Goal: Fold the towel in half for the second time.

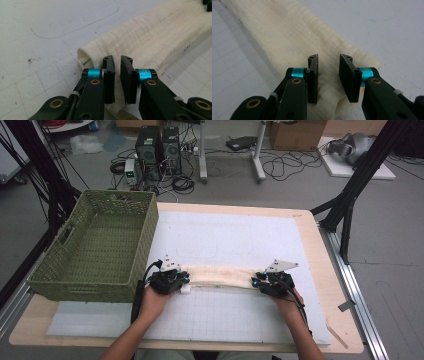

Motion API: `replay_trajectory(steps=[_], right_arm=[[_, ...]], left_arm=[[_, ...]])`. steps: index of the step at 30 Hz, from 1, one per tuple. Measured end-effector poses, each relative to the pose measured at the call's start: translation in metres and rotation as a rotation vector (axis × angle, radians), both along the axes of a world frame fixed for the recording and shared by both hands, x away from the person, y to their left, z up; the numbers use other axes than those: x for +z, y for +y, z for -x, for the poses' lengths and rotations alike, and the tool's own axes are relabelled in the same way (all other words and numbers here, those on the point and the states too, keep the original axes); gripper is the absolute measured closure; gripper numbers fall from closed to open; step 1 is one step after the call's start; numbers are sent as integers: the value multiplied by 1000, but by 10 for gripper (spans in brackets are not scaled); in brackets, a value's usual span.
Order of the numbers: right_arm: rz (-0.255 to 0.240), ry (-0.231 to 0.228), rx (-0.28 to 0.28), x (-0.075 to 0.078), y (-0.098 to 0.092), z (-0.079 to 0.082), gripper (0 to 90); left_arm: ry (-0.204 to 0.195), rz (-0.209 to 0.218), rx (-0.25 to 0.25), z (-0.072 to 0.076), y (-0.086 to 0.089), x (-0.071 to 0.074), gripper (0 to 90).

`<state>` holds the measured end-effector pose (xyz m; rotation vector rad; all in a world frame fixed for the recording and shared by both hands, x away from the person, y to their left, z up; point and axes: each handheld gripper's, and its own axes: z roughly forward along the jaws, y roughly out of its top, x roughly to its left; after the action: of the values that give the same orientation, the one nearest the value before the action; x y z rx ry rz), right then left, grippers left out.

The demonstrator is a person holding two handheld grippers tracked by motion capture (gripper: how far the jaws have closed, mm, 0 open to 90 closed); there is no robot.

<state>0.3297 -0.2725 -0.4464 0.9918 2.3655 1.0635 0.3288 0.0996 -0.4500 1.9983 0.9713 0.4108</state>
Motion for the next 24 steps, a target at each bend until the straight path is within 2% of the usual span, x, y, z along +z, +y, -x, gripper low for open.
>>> replay_trajectory(steps=[2, 7, 8, 9, 10, 11, 12, 13, 14, 15, 16, 17, 18, 19, 21, 24], right_arm=[[-11, 2, 0, -1, -4, 0, 693], [-19, 1, 9, 0, -15, 1, 693], [-41, 0, 16, 4, -14, 2, 681], [-57, -23, 23, 8, -14, 2, 681], [-57, -23, 23, 8, -14, 2, 681], [-109, -54, 14, 17, -16, 2, 681], [-109, -54, 14, 17, -16, 2, 681], [-151, -77, -17, 24, -19, 0, 699], [-151, -77, -17, 24, -19, 0, 699], [-177, -66, -38, 24, -21, -3, 744], [-177, -66, -38, 24, -21, -3, 744], [-175, -31, -43, 20, -21, -6, 778], [-175, -31, -43, 20, -21, -6, 778], [-159, 1, -41, 15, -19, -9, 779], [-145, 8, -43, 13, -18, -10, 779], [-92, 37, -57, 6, -17, -12, 785]], left_arm=[[-18, -21, -3, 2, -1, 0, 823], [-13, -6, 23, 2, 1, 3, 807], [-25, 13, 27, 2, 2, 6, 755], [-44, 31, 26, 1, 3, 9, 749], [-67, 53, 31, 0, 4, 13, 749], [-84, 75, 33, -2, 4, 16, 757], [-92, 95, 36, -4, 5, 17, 757], [-112, 119, 49, -11, 6, 18, 773], [-112, 119, 49, -11, 6, 18, 791], [-110, 129, 53, -13, 6, 16, 809], [-94, 128, 59, -16, 7, 13, 809], [-43, 113, 65, -22, 6, 5, 824], [-43, 113, 65, -22, 6, 5, 824], [-7, 88, 70, -24, 5, 0, 824], [-12, 81, 73, -24, 4, 0, 824], [-2, 55, 76, -23, 2, -1, 828]])
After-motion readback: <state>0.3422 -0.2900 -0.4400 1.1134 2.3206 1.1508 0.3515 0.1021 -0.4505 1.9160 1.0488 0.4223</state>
